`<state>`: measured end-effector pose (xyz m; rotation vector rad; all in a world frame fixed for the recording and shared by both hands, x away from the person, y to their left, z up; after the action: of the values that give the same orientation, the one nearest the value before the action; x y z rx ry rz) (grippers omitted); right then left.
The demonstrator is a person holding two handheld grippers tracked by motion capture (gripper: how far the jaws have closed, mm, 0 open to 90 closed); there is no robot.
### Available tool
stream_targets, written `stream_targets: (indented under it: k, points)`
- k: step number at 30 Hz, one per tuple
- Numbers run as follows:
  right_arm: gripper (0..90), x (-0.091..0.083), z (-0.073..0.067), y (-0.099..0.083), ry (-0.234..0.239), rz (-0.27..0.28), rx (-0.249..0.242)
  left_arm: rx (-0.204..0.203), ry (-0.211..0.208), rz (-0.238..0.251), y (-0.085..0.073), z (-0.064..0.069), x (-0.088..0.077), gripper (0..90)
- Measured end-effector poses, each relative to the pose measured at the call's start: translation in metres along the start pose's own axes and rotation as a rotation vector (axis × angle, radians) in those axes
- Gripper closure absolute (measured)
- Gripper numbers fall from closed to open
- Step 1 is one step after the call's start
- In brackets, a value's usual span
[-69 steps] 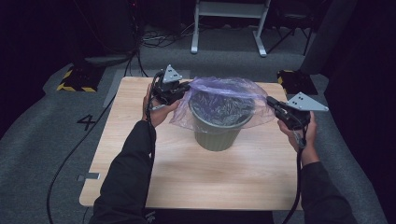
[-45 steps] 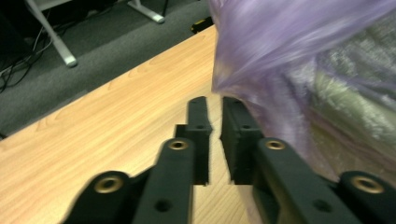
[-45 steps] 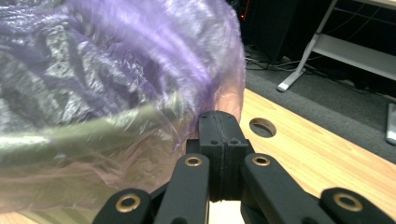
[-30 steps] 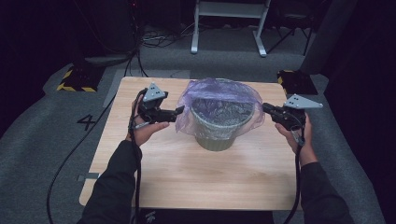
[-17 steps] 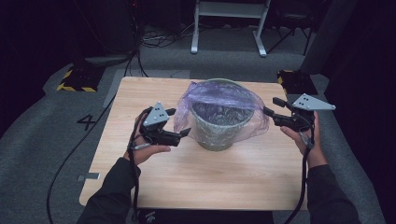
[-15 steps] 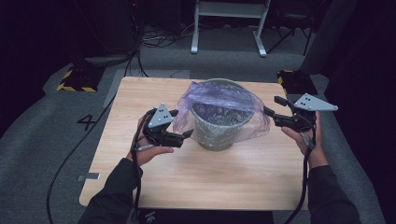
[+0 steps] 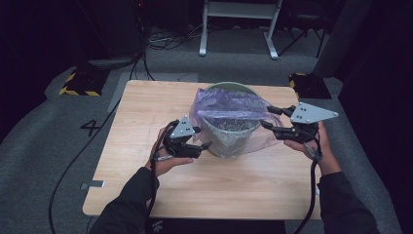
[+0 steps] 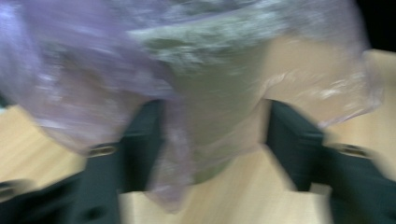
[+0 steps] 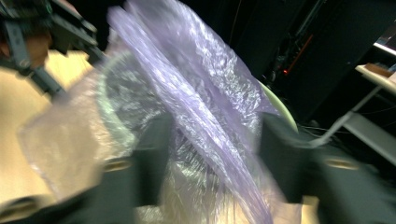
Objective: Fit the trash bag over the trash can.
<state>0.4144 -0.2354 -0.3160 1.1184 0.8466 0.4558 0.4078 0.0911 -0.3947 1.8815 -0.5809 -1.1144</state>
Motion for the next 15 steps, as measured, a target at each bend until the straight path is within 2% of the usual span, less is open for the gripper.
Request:
stream_targets:
  k: [2,3,4,6,8,9,10,13,15]
  points:
    - [59.3,0.007,0.000,0.000,-0.009,-0.023,-0.026,-0.016,-0.015,-0.009,-0.001,-0.006,0.004,52.8]
    - [59.1,0.010,0.001,-0.001,-0.005,-0.035,-0.030,-0.011,0.001,-0.029,-0.001,-0.010,0.008,54.5]
    - [56.1,0.015,0.003,-0.001,-0.015,-0.060,-0.036,-0.012,0.004,-0.032,-0.002,-0.012,0.009,59.0]
    - [49.1,0.019,0.006,-0.002,-0.012,-0.076,-0.029,-0.014,-0.003,-0.032,-0.002,-0.015,0.013,63.2]
    - [48.0,0.023,0.011,-0.002,-0.019,-0.099,-0.026,-0.017,-0.006,-0.031,-0.001,-0.019,0.014,70.8]
    - [51.5,0.025,0.013,-0.003,-0.008,-0.103,-0.019,-0.011,-0.006,-0.029,-0.001,-0.020,0.014,74.0]
    - [61.3,0.028,0.015,-0.003,0.003,-0.111,-0.018,-0.015,-0.008,-0.025,-0.001,-0.021,0.014,79.1]
    - [77.1,0.032,0.019,-0.003,-0.017,-0.124,-0.026,-0.009,-0.004,-0.010,0.000,-0.023,0.012,86.4]
    - [84.2,0.034,0.023,-0.001,-0.051,-0.107,0.004,-0.009,0.001,-0.011,0.000,-0.023,0.011,89.3]
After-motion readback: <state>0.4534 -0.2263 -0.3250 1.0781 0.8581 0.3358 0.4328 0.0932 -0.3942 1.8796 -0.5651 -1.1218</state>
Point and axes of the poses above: each handheld gripper's, and its own axes: x roughly forward along the jaws, y roughly out of its top, z roughly to its right, the point moved 2 cm from there along x, roughly forward along the jaws, and after that the axes turned 11 degrees about x, right-handed, at the moved point
